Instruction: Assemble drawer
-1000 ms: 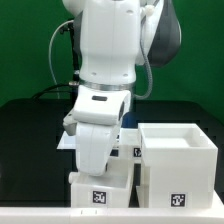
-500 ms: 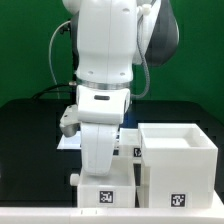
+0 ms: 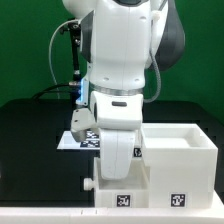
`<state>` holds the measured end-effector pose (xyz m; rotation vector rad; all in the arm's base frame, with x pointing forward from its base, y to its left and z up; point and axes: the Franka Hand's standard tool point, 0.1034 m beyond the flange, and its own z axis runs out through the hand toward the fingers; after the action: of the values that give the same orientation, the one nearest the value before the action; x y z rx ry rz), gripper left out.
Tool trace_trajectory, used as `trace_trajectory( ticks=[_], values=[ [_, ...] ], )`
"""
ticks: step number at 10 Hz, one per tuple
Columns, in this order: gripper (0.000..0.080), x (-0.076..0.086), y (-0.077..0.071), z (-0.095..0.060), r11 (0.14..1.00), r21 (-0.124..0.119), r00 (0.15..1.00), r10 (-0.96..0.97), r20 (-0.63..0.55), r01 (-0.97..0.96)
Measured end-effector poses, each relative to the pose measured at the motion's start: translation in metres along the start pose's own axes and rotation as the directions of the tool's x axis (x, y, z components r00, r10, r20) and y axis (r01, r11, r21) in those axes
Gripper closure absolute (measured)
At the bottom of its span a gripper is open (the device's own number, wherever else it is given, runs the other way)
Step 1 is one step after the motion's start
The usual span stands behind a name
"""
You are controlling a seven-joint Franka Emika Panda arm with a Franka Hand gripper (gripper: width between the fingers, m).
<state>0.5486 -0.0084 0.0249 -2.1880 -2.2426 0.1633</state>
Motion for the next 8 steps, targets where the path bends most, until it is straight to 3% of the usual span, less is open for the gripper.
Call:
trace_trajectory(
  ticks=[4,6,8],
  values=[
    [0.0761,-0.001,0.0003,0.0002,1.0,0.0,1.0,-0.002,0.0,0.002],
    [0.0761,0.0007,0.0091,-0.0049,1.0,-0.006,1.0,-0.017,0.0,0.017],
    [0.0761,0.001,0.0091,-0.0048,1.0,0.008,1.0,-0.012,0.001,0.012]
  ],
)
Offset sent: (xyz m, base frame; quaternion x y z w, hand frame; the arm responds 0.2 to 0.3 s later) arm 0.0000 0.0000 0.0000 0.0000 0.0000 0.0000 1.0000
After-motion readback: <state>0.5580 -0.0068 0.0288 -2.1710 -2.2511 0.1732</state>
